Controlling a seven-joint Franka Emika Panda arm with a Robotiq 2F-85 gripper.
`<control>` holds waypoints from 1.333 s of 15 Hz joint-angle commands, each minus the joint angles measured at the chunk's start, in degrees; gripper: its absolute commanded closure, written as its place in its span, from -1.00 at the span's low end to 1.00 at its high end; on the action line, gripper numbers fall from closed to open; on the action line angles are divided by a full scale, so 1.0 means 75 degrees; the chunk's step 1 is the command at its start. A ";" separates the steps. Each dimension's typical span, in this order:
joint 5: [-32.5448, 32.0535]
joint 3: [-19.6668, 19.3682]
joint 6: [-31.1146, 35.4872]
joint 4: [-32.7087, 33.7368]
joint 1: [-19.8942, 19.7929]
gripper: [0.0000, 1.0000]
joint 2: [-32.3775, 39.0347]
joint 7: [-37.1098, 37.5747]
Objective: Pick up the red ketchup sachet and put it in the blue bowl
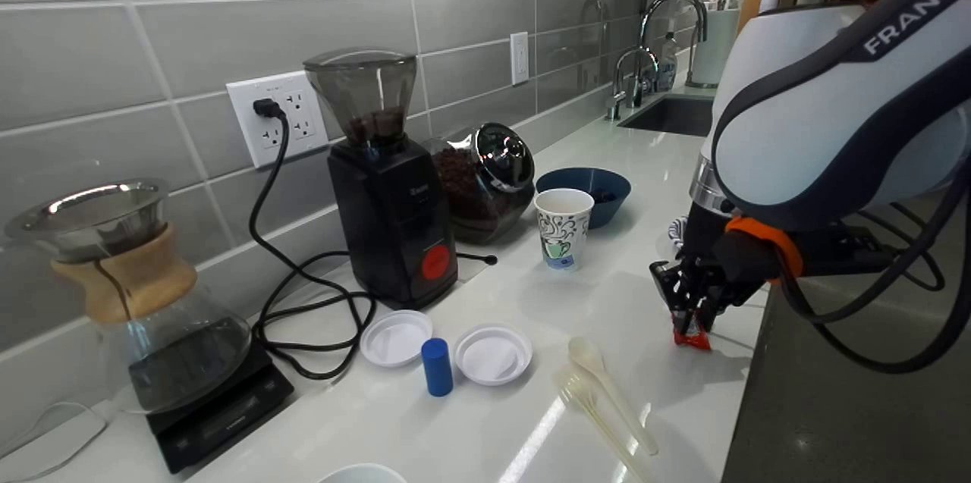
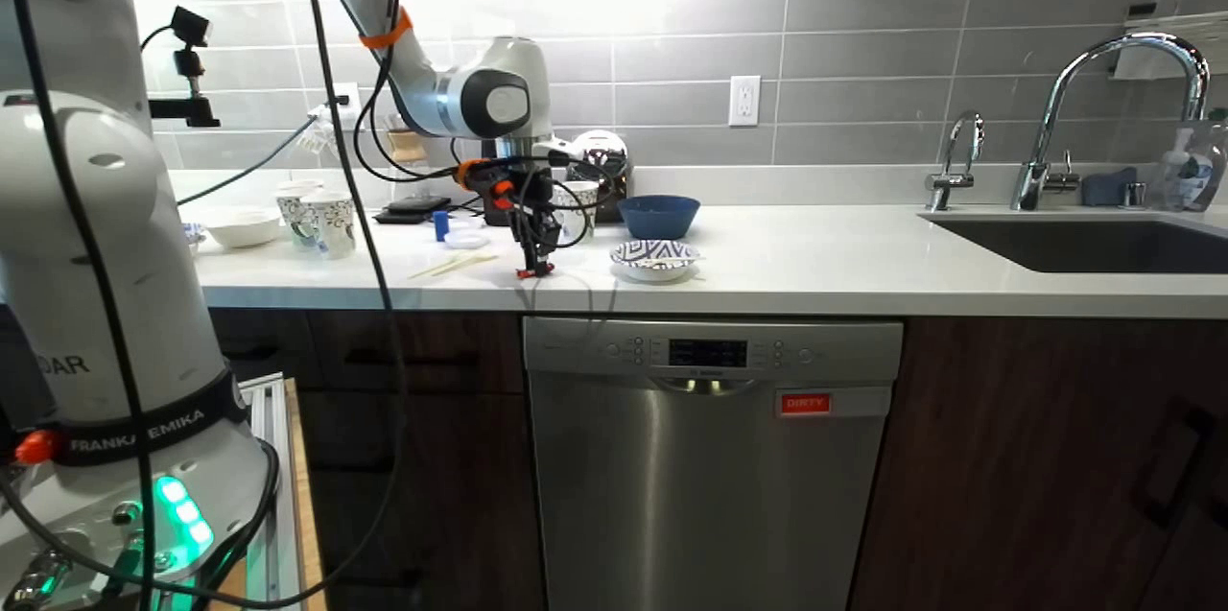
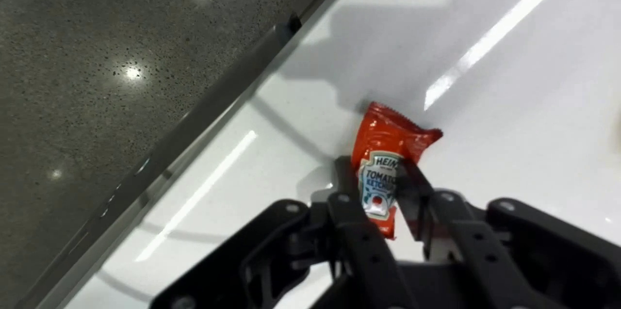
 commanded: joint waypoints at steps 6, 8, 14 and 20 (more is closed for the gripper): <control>-0.0308 -0.0188 0.0290 0.0326 0.0200 1.00 -0.0128 0.0299; -0.0651 -0.0232 0.0502 0.0393 0.0245 1.00 -0.0349 0.0487; -0.1285 -0.0188 0.0850 0.0674 0.0106 0.98 -0.0712 0.0765; -0.1321 -0.0129 0.0853 0.0700 0.0061 0.98 -0.1053 0.0786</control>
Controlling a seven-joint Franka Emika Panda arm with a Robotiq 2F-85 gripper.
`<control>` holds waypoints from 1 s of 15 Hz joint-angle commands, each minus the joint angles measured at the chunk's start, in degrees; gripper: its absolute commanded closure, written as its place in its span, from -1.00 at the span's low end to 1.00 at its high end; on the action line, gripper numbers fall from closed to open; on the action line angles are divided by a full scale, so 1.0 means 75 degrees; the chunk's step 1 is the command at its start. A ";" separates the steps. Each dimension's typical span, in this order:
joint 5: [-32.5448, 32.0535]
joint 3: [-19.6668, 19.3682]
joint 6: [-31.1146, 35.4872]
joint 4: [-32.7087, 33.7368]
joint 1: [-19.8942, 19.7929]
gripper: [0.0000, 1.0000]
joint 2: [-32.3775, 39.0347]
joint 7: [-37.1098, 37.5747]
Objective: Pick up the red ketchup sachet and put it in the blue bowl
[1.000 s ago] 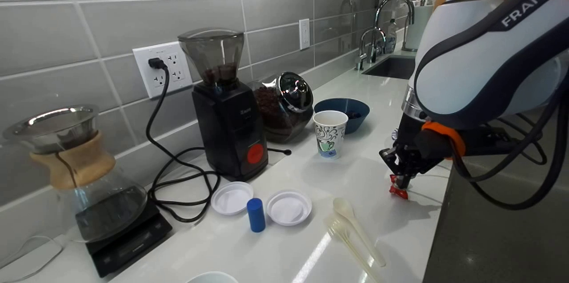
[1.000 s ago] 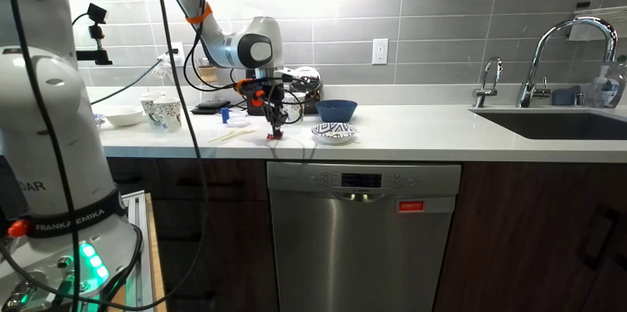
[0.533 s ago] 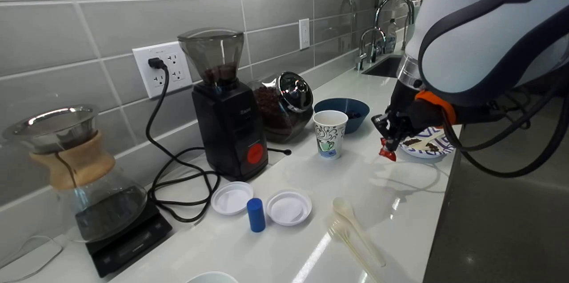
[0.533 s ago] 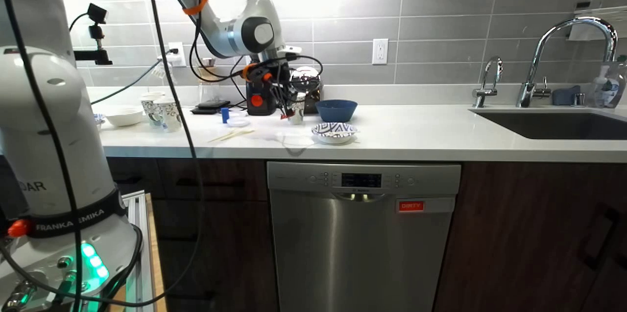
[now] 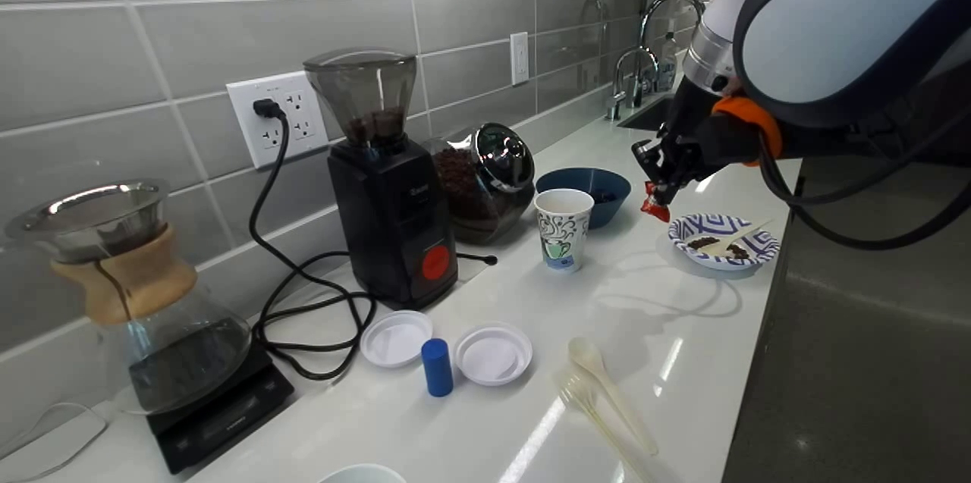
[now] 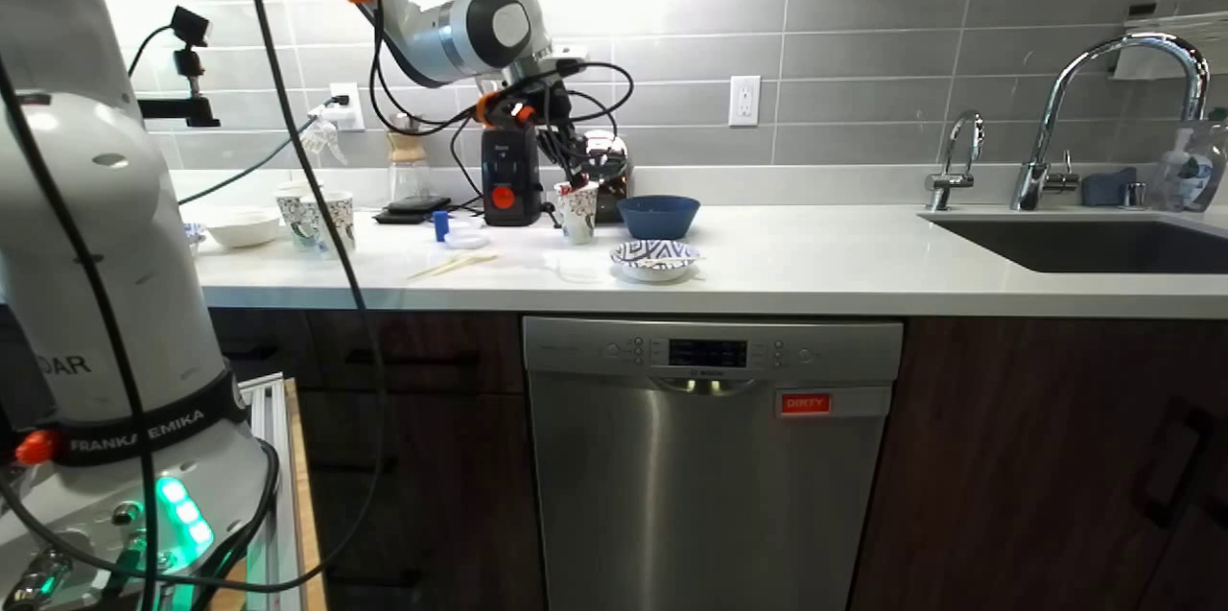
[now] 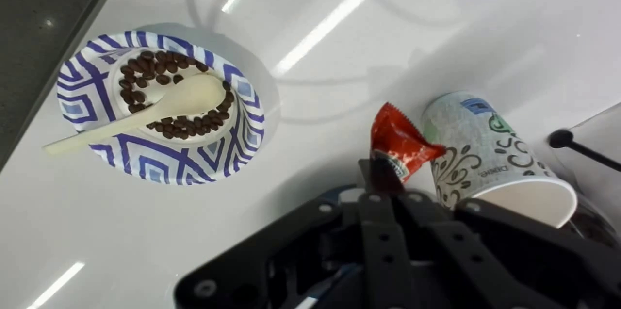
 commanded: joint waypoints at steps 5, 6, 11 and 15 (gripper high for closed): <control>-0.0097 0.0066 0.0840 0.0720 0.0026 1.00 0.0852 0.0123; -0.0015 0.0071 0.0983 0.0945 0.0025 1.00 0.1082 0.0117; -0.0560 -0.0265 0.1512 0.2245 0.0167 1.00 0.2256 0.0734; -0.0525 -0.0566 0.1786 0.3331 0.0364 1.00 0.3271 0.1197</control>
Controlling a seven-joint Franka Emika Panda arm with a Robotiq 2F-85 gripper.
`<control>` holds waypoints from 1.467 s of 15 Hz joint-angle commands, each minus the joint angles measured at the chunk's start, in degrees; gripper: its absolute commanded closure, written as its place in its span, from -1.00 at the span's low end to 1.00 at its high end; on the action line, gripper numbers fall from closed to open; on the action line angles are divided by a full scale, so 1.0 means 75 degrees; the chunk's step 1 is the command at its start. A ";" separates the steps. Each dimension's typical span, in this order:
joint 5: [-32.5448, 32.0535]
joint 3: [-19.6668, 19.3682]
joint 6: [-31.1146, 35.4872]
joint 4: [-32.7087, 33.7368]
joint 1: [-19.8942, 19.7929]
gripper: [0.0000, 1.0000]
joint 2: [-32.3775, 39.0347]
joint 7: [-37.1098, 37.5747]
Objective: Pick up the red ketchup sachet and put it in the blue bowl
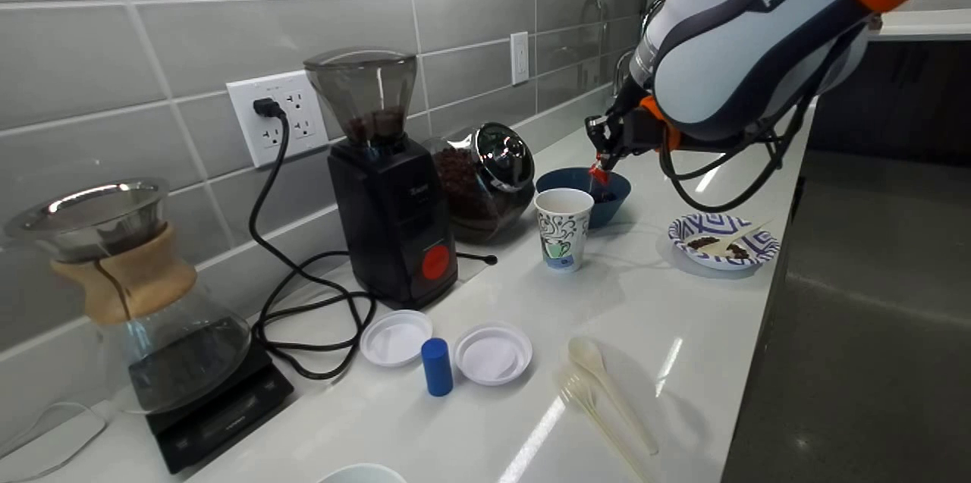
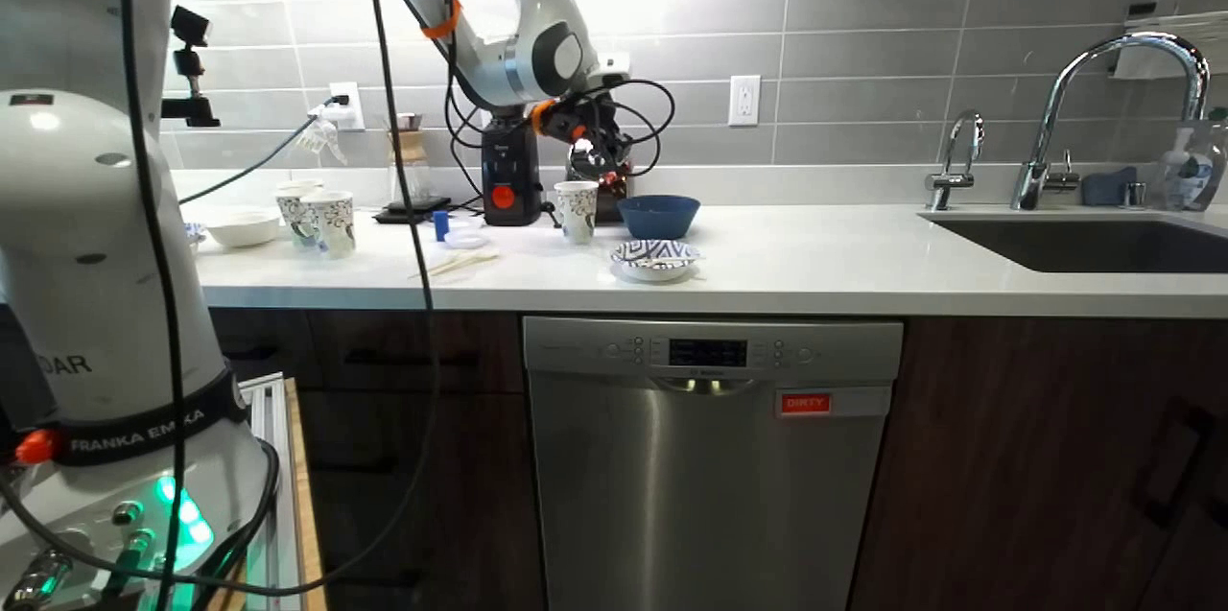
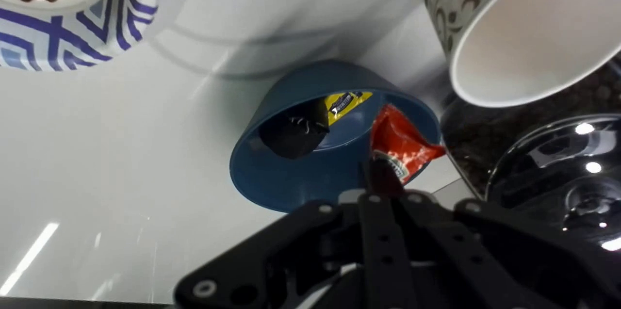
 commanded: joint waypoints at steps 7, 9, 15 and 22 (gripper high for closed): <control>0.0045 -0.0343 0.0994 0.2473 0.0471 0.48 0.2416 0.0777; 0.0003 -0.0320 0.1131 0.2690 0.0470 0.34 0.2565 0.0677; -0.0071 -0.0386 0.0580 0.2482 0.0314 -0.48 0.1838 -0.0037; 0.0336 -0.0619 -0.1644 0.1099 0.0109 -1.00 -0.0258 -0.2245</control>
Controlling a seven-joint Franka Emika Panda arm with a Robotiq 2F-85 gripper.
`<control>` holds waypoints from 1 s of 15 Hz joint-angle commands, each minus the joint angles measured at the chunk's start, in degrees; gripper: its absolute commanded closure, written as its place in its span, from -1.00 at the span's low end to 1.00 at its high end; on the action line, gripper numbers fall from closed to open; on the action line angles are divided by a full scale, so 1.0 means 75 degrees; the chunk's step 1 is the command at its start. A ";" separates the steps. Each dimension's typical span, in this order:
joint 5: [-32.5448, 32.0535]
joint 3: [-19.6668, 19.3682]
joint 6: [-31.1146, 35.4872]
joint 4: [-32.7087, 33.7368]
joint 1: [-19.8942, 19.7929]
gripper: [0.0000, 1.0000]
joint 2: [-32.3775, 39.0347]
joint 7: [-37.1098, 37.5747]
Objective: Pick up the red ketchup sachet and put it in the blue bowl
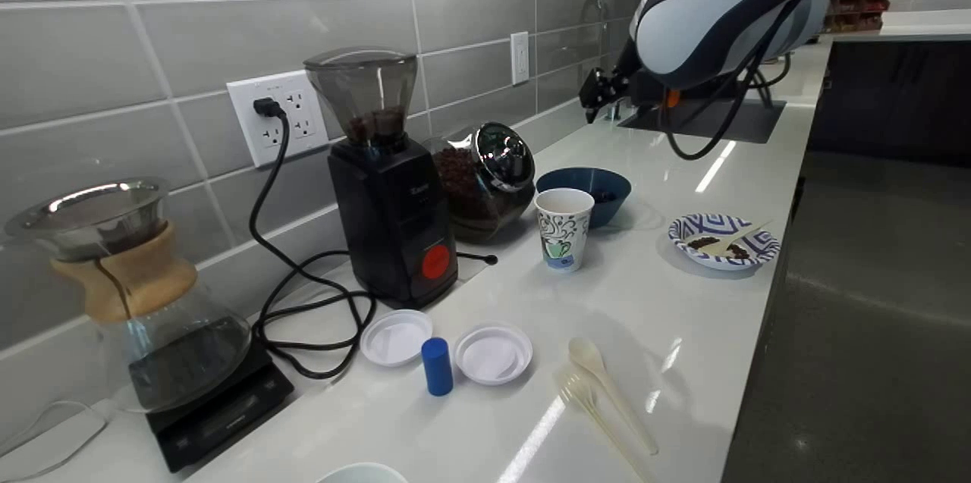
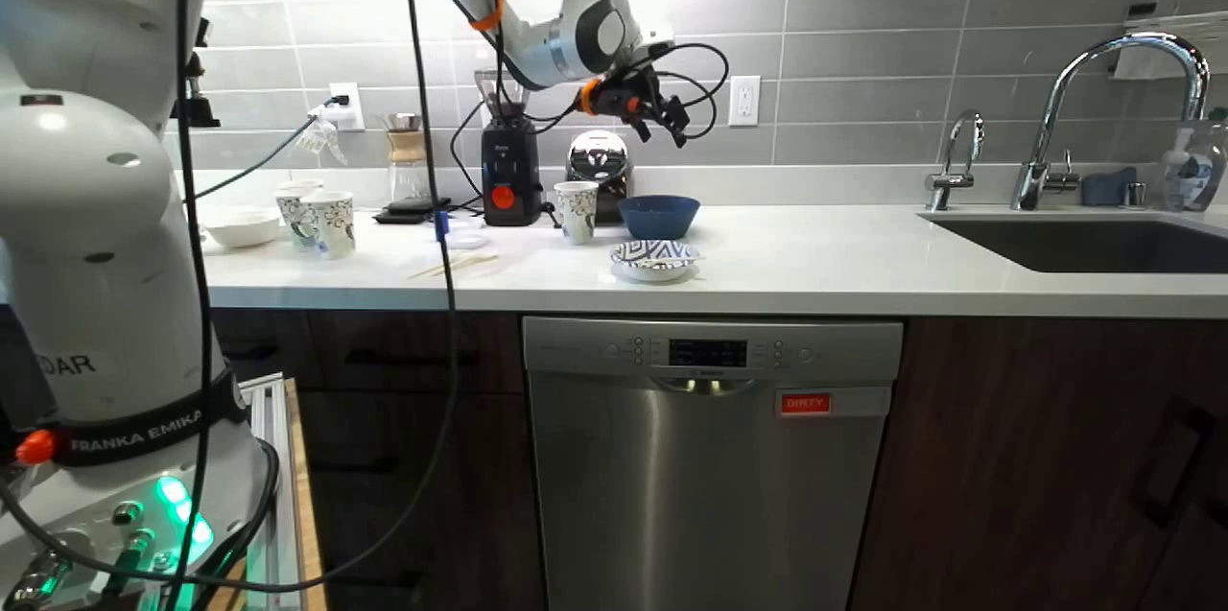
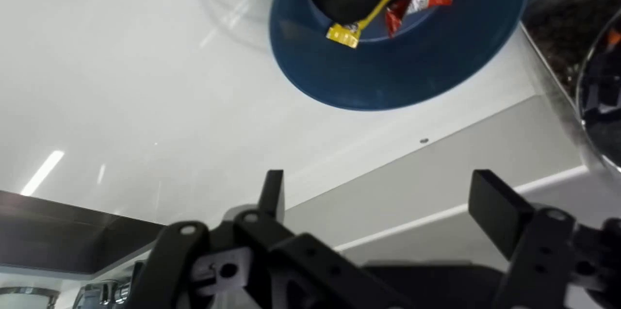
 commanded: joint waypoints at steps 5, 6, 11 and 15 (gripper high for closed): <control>0.1508 0.0745 -0.2251 -0.2060 -0.0770 -1.00 -0.2694 -0.3445; 0.1773 0.0749 -0.2527 -0.2248 -0.0796 -1.00 -0.3011 -0.3825; 0.1951 0.0439 -0.3801 -0.2919 -0.0825 -1.00 -0.4335 -0.3820; 0.2006 0.0294 -0.4923 -0.3038 -0.0893 -1.00 -0.4978 -0.3021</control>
